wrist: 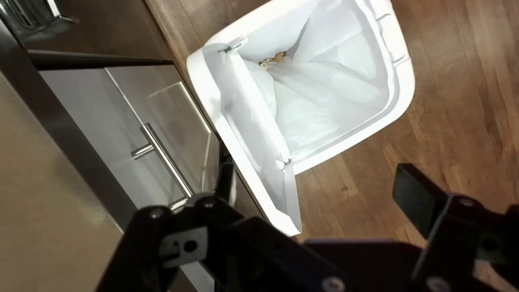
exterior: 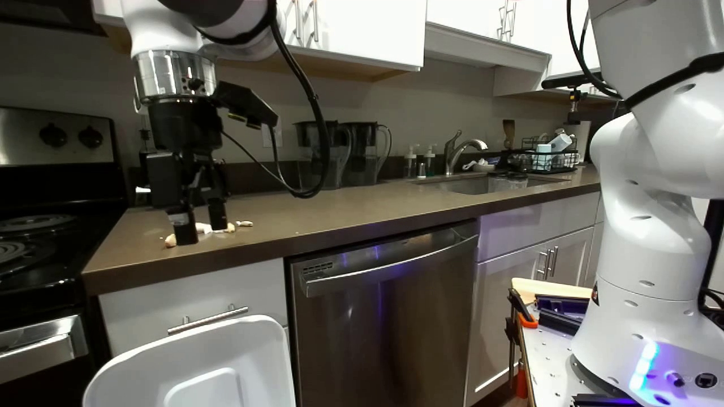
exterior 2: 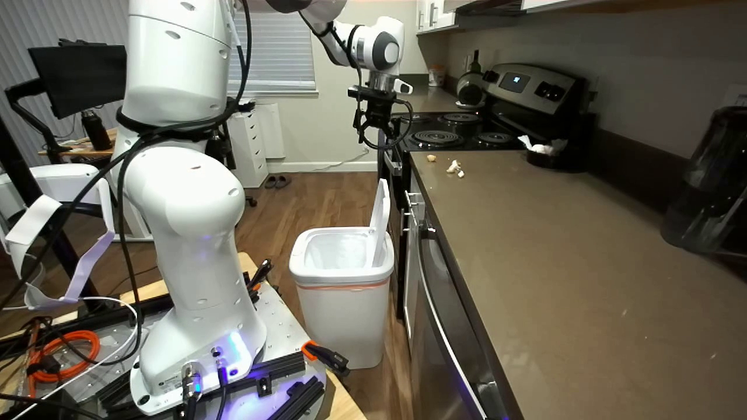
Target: Throw the garlic peels on the countertop in the white waste bin on the floor
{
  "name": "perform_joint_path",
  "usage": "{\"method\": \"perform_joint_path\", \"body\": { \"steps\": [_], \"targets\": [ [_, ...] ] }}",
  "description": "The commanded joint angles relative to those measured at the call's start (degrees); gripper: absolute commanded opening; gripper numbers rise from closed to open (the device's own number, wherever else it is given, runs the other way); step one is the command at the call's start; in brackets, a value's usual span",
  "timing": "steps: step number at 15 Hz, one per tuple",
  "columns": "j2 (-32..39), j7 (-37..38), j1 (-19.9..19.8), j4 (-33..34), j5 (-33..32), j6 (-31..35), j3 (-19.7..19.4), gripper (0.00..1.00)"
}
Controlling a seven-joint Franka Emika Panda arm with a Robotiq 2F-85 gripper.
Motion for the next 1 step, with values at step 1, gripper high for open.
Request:
{"method": "perform_joint_path", "body": {
  "steps": [1],
  "targets": [
    [-1.9,-1.6,-0.2,-2.1,1.5,0.6,0.1,1.00]
  ]
}}
